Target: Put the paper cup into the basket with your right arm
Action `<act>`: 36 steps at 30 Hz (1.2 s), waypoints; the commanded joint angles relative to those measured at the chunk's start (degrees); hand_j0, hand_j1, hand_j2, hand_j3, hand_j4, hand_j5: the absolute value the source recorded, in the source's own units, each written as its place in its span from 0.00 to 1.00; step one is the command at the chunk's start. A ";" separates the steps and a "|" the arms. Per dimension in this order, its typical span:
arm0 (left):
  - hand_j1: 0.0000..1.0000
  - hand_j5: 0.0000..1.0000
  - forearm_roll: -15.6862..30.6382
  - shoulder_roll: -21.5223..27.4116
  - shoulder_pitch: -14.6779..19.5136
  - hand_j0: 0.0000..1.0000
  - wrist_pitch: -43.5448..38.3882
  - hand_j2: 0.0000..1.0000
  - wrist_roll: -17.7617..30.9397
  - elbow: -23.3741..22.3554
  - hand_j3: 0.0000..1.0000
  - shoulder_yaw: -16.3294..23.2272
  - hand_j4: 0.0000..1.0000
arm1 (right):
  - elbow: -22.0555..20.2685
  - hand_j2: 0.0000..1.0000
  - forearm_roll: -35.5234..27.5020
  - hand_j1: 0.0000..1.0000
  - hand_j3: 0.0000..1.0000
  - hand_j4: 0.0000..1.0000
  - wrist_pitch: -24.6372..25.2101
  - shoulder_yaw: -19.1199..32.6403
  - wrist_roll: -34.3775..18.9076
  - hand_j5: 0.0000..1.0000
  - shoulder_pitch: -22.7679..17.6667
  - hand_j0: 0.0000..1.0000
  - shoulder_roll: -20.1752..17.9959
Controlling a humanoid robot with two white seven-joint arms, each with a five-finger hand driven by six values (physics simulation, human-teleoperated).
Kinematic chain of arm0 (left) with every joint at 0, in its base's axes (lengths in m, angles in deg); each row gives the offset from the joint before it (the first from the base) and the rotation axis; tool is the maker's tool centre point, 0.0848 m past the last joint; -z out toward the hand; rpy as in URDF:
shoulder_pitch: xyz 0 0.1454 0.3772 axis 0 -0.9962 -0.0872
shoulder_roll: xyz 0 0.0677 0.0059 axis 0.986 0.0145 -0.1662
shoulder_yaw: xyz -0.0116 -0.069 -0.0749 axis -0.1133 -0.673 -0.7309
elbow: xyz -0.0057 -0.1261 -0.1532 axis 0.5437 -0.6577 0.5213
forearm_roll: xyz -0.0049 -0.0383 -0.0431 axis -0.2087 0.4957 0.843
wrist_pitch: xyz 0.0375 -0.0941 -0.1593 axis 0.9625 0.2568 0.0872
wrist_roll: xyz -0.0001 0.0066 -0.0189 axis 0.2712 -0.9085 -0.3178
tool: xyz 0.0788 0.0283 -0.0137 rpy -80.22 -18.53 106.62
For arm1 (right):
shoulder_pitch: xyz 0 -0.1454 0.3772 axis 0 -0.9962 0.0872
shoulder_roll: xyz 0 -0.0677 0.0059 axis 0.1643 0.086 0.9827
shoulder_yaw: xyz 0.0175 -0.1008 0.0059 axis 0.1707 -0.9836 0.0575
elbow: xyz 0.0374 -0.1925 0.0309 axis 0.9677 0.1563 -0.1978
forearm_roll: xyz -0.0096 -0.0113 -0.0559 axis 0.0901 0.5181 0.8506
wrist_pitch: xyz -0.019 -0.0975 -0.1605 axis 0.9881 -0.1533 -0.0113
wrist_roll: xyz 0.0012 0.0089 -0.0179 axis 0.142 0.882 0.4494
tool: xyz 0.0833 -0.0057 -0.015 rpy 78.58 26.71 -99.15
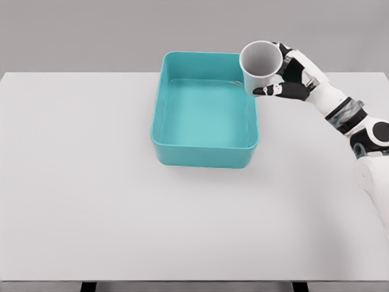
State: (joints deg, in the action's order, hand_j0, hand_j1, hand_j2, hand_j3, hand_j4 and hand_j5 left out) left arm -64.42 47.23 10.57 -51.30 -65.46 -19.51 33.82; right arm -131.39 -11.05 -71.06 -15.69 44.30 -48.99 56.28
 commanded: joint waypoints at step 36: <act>1.00 1.00 0.01 0.00 0.00 1.00 -0.03 1.00 0.01 0.00 1.00 0.01 1.00 | -0.90 0.60 33.22 0.60 0.60 0.60 6.92 -0.81 0.01 0.60 5.80 0.60 9.96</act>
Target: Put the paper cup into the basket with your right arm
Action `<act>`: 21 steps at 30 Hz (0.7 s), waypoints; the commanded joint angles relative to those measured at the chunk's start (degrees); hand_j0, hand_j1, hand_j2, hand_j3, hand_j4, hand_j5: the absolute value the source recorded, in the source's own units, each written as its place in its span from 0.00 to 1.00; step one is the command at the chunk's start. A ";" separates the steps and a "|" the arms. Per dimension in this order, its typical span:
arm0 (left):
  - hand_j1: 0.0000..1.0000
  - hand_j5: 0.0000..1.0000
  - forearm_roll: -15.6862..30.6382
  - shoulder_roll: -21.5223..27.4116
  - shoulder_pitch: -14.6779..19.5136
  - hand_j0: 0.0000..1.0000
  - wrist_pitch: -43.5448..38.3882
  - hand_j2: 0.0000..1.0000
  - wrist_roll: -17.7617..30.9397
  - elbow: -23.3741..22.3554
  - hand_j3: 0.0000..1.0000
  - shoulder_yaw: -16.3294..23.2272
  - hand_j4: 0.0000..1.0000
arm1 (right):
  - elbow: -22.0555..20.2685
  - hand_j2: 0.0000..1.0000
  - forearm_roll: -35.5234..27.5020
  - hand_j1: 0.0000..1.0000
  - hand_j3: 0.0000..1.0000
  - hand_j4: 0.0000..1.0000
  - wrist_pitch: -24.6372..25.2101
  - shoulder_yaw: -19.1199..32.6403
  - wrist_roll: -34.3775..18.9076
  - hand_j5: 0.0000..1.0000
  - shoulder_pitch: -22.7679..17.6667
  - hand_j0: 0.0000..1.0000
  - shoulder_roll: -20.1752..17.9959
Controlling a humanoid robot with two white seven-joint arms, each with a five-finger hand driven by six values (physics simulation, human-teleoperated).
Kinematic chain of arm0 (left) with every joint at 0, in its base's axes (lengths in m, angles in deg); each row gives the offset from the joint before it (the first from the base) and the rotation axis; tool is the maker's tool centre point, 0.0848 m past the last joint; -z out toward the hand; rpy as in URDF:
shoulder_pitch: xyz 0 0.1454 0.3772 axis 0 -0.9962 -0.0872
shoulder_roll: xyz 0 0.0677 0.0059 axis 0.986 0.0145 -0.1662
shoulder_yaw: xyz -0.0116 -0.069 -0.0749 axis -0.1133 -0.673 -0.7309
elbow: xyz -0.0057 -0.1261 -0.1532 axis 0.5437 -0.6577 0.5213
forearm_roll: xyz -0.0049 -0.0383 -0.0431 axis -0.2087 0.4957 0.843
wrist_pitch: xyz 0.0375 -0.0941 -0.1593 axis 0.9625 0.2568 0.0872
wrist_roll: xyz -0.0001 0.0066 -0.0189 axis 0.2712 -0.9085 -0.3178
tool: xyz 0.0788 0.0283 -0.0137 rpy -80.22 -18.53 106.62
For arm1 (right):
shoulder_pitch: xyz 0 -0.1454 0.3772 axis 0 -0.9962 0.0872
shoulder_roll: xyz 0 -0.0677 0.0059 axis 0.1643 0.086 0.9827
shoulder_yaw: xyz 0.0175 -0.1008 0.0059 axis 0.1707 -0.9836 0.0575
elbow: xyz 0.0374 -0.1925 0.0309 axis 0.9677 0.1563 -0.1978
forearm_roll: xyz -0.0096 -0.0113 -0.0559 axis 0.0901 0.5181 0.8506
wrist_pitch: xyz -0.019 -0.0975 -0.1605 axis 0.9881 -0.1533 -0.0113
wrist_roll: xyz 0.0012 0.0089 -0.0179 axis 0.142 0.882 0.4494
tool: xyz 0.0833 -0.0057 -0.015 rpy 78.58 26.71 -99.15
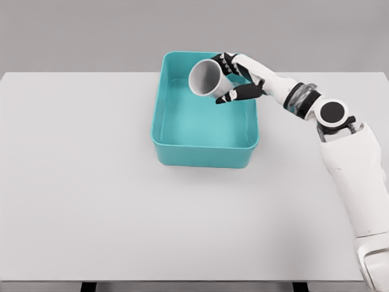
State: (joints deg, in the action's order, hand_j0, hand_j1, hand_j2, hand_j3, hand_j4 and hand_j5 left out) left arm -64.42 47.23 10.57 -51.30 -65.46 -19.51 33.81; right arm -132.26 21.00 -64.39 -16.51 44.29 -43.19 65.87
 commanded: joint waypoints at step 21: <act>1.00 1.00 0.01 0.00 0.00 1.00 0.06 1.00 0.01 0.00 1.00 0.02 1.00 | -6.36 0.61 16.90 0.61 0.61 0.61 0.25 -3.68 0.02 0.61 0.53 0.61 -0.43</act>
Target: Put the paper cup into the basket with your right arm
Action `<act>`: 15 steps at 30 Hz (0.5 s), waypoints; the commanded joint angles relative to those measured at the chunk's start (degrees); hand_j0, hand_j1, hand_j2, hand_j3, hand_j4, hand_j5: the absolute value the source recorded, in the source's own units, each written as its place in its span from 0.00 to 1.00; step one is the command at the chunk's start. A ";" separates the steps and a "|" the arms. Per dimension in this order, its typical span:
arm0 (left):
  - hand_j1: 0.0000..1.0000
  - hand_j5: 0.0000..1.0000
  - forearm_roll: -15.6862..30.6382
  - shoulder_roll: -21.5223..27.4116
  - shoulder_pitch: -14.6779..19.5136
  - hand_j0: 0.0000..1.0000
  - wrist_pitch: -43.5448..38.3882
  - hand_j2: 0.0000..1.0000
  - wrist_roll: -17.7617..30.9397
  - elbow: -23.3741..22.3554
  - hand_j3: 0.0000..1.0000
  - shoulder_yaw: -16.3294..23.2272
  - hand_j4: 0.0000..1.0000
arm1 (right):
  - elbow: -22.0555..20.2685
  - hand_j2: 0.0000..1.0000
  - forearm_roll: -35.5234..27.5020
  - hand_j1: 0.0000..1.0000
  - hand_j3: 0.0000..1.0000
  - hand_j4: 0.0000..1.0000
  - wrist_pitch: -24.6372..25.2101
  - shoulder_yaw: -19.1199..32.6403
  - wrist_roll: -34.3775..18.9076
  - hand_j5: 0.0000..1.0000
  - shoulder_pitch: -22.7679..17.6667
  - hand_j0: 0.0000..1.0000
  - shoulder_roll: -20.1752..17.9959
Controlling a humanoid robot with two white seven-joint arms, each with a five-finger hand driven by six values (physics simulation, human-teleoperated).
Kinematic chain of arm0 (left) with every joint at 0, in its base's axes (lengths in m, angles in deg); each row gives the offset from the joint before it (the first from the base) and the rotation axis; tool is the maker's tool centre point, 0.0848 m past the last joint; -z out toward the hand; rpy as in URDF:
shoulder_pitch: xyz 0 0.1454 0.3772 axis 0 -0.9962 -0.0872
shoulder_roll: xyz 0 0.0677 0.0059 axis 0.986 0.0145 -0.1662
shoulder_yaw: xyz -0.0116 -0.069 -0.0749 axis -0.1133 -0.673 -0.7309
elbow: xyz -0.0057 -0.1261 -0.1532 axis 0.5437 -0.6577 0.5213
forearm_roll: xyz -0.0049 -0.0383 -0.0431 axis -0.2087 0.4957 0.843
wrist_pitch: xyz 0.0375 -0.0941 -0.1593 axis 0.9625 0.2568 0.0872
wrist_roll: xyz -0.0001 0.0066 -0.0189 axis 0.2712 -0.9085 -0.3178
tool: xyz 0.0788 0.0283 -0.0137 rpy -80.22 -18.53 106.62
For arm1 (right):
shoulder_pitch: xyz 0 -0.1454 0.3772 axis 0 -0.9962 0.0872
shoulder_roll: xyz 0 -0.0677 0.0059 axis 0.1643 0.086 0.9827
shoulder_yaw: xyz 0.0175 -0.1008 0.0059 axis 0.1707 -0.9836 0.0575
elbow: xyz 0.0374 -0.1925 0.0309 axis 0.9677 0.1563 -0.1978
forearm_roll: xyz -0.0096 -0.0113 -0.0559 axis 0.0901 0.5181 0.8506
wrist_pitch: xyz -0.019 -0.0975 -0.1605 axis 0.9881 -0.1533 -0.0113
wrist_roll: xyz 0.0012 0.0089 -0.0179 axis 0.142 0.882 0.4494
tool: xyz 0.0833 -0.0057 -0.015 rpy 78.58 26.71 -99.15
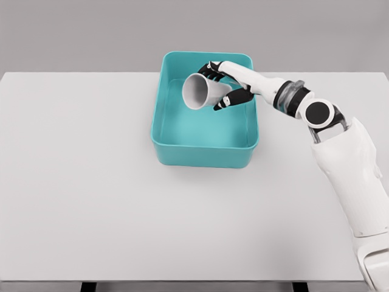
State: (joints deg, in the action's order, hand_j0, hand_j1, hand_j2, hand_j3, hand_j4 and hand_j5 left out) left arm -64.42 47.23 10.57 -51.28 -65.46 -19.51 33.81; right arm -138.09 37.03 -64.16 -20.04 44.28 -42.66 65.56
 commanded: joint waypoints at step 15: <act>1.00 1.00 0.01 0.00 0.00 1.00 -0.04 1.00 0.01 0.00 1.00 0.02 1.00 | -7.28 0.98 2.72 0.98 0.98 0.98 0.37 -0.15 0.02 0.98 -0.70 0.98 -3.45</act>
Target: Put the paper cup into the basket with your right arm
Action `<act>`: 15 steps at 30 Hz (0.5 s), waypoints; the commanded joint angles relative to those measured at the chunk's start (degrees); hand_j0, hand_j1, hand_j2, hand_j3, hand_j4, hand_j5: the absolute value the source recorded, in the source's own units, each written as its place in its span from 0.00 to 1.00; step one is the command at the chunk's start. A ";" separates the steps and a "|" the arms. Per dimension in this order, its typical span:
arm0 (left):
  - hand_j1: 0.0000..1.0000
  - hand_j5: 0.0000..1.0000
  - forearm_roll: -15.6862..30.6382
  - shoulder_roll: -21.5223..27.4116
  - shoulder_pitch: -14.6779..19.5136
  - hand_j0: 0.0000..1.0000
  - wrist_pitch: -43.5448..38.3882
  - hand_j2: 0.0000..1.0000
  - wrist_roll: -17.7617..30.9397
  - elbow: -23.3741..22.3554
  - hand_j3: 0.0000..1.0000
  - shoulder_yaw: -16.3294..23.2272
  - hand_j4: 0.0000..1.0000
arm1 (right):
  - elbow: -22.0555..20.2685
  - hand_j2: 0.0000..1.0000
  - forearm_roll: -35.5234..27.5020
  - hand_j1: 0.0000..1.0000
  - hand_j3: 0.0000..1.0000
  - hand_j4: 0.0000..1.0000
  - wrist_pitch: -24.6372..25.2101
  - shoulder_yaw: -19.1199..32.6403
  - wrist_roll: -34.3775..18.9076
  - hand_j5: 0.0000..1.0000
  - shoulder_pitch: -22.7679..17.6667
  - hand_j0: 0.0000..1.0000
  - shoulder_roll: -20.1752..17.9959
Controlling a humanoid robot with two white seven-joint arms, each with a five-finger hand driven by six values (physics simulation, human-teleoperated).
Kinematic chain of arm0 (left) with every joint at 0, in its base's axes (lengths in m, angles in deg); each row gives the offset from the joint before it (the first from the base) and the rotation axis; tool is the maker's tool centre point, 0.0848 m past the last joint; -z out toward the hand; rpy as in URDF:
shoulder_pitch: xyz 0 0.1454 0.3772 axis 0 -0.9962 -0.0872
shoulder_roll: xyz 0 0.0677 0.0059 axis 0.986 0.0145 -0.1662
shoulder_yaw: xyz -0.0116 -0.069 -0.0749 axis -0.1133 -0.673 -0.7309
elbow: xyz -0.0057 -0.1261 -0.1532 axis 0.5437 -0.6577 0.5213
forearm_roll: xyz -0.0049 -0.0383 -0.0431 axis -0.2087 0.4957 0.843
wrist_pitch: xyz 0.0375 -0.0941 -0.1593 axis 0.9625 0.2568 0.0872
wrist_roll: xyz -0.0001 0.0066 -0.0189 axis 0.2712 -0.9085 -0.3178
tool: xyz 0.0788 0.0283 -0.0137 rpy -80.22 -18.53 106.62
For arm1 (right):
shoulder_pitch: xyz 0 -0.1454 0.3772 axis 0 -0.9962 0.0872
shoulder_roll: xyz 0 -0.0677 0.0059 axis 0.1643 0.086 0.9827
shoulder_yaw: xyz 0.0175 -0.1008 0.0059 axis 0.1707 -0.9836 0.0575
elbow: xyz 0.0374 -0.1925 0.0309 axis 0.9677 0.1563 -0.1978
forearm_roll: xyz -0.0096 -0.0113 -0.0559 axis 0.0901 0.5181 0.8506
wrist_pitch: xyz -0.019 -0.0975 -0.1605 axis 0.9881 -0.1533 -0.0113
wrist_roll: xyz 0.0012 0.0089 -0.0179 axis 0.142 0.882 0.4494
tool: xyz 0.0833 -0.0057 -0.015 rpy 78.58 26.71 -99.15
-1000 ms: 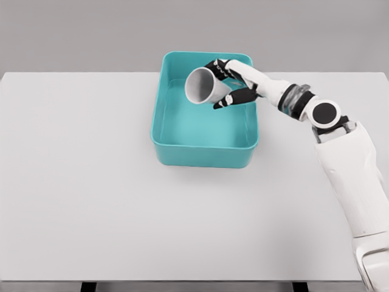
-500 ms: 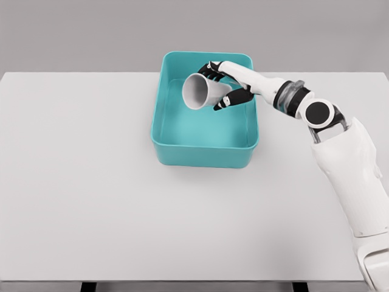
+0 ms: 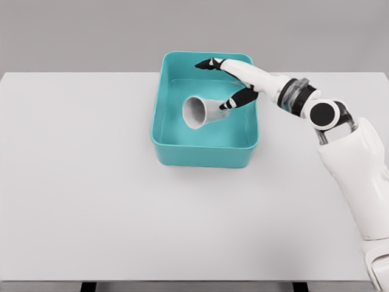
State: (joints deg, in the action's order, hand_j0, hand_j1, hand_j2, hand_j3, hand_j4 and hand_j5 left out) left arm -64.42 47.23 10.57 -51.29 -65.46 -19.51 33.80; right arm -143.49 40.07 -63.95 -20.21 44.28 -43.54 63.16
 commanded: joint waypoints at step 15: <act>1.00 1.00 0.01 0.00 0.00 1.00 -0.03 1.00 0.01 0.00 1.00 0.03 1.00 | -21.06 1.00 -32.84 1.00 1.00 1.00 1.04 24.71 0.03 1.00 -24.95 1.00 -20.92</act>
State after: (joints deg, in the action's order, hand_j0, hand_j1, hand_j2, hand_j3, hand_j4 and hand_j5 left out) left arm -64.42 47.23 10.57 -51.30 -65.46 -19.50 33.82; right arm -163.84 11.57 -62.79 0.23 44.28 -69.55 43.52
